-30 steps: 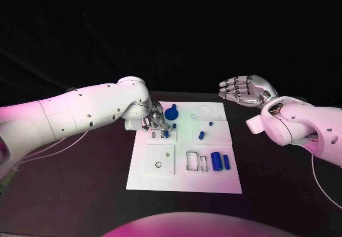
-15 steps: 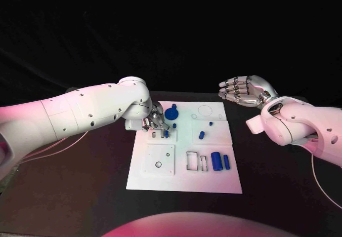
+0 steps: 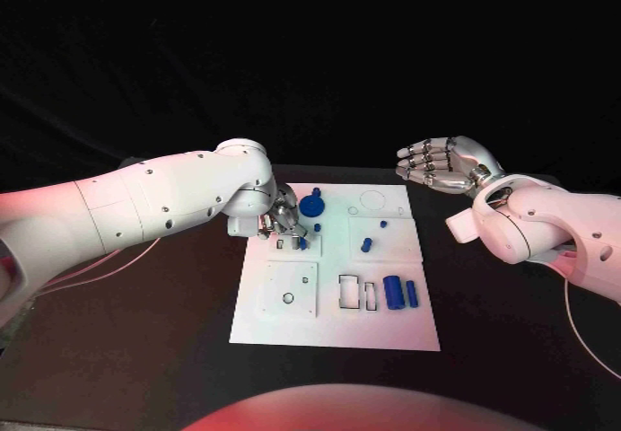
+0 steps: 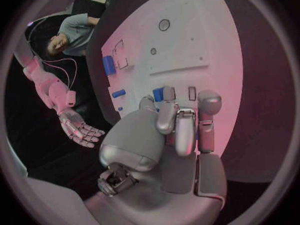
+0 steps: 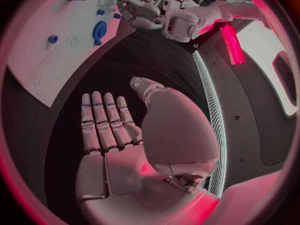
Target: Assemble the parts on the task board
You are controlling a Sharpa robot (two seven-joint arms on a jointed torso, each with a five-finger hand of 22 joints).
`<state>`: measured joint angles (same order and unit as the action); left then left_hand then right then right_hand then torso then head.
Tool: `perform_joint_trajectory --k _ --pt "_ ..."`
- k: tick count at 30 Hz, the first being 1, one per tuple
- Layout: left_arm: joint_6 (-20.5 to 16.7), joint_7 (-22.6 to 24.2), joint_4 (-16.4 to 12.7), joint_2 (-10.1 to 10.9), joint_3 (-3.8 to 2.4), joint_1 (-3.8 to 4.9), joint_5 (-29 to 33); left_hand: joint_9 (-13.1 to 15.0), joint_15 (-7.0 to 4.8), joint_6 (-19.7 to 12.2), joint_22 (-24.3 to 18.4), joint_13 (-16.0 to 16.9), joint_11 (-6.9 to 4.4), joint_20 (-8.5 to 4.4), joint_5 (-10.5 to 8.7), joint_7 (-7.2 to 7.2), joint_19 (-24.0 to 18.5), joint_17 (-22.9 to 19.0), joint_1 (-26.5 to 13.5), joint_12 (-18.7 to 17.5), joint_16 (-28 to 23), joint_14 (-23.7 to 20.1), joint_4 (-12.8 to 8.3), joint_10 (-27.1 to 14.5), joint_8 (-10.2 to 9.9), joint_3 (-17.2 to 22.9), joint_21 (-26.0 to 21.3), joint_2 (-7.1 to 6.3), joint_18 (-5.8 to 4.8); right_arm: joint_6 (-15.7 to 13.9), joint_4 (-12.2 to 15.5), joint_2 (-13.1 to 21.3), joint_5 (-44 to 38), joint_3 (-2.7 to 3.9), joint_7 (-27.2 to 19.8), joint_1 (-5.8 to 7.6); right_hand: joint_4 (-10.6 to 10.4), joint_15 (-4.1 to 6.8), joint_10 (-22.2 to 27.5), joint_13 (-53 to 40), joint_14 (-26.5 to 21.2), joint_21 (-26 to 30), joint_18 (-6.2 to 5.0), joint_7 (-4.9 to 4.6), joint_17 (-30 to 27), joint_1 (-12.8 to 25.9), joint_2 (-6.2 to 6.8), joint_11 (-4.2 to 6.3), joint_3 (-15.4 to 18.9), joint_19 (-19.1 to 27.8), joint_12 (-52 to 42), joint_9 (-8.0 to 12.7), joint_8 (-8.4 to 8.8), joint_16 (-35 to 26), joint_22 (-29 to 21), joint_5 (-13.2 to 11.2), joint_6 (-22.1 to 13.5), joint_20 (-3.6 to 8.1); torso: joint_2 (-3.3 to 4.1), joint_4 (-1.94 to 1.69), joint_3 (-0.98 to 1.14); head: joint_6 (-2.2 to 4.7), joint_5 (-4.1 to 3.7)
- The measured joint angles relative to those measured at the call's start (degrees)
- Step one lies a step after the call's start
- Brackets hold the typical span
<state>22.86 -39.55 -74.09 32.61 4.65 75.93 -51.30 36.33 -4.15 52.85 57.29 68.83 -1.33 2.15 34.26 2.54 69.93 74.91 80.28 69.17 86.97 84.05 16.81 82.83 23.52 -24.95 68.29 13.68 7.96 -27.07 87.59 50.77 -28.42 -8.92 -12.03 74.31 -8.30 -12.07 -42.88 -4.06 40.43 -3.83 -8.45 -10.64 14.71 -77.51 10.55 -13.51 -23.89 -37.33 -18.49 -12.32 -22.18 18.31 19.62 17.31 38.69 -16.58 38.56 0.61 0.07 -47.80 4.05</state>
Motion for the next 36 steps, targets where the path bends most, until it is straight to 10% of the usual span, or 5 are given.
perform_joint_trajectory --k 25,27,29,31,36 --pt "-0.20 0.20 0.27 -0.31 0.19 0.18 1.27 -1.79 -0.30 -0.18 1.56 -0.02 -0.02 -0.21 -10.62 0.35 -0.22 0.00 6.82 -0.21 0.00 -0.01 0.13 0.03 0.35 14.91 0.00 -1.30 -0.01 0.76 -0.19 -0.29 0.14 -0.05 0.13 -0.08 0.00 0.00 -0.20 0.11 0.00 0.00 0.01 0.00 -0.17 0.23 -0.23 -0.20 0.00 0.42 0.00 0.04 -0.21 -0.22 -0.33 0.22 0.00 0.00 0.02 0.00 0.01 -0.36 0.13" --pt "-0.20 0.22 0.24 -0.31 0.19 0.24 1.50 -2.17 -0.24 -0.45 1.80 -0.54 -0.01 -0.22 -10.66 0.61 -0.22 0.00 6.51 -0.67 0.00 0.03 0.14 0.04 0.36 20.26 -0.02 -3.99 -0.01 0.85 -0.23 -0.33 0.16 -0.06 0.16 -0.09 0.00 0.00 -0.20 0.11 0.00 0.00 0.01 0.00 -0.18 0.23 -0.23 -0.20 0.00 0.42 0.00 0.04 -0.21 -0.22 -0.33 0.22 0.00 0.00 0.02 0.00 0.01 -0.38 0.14" --pt "-0.19 0.22 0.24 -0.30 0.20 0.23 1.61 -2.58 -0.16 -0.55 2.37 -21.87 -0.11 -0.32 -10.67 0.74 -0.32 0.00 2.00 0.06 0.00 0.11 0.47 0.14 1.14 34.56 -0.46 -11.60 -0.01 0.91 -0.26 -0.36 0.17 -0.07 0.19 -0.10 0.00 0.00 -0.41 0.11 0.00 0.00 0.01 0.00 -0.23 0.24 -0.22 0.00 0.00 0.42 0.00 0.04 -0.21 -0.22 -0.43 0.22 0.00 0.00 0.02 0.00 0.01 -0.38 0.19" --pt "-0.18 0.20 0.28 -0.28 0.34 0.17 1.73 -2.49 -0.29 -0.74 2.76 -21.52 -0.22 -0.32 -10.68 0.94 -0.32 0.00 -1.52 0.06 0.00 0.18 0.61 0.24 2.22 44.41 -0.46 -16.38 -0.01 0.99 -0.29 -0.39 0.18 -0.08 0.23 -0.12 0.00 0.00 -0.42 0.11 0.00 0.00 0.01 0.00 -0.23 0.46 0.00 0.01 0.00 0.42 0.00 0.04 -0.21 -0.22 -0.43 0.22 0.00 0.00 0.02 0.00 0.02 -0.39 0.22" --pt "-0.16 0.09 0.30 -0.17 0.49 -0.01 2.06 -0.34 -0.38 -1.06 3.56 -0.15 -0.20 -0.32 -10.43 0.81 -0.32 0.00 -7.76 -0.04 0.00 0.11 -0.34 0.21 5.32 56.14 -0.71 -21.82 -0.01 1.17 -0.36 -0.44 0.20 -0.11 0.32 -0.15 0.00 0.00 -0.42 0.10 0.00 0.00 0.01 0.00 -0.23 0.46 0.00 0.01 0.00 0.42 0.00 0.04 -0.21 -0.22 -0.50 0.22 0.00 0.00 0.02 0.00 0.03 -0.42 0.30"
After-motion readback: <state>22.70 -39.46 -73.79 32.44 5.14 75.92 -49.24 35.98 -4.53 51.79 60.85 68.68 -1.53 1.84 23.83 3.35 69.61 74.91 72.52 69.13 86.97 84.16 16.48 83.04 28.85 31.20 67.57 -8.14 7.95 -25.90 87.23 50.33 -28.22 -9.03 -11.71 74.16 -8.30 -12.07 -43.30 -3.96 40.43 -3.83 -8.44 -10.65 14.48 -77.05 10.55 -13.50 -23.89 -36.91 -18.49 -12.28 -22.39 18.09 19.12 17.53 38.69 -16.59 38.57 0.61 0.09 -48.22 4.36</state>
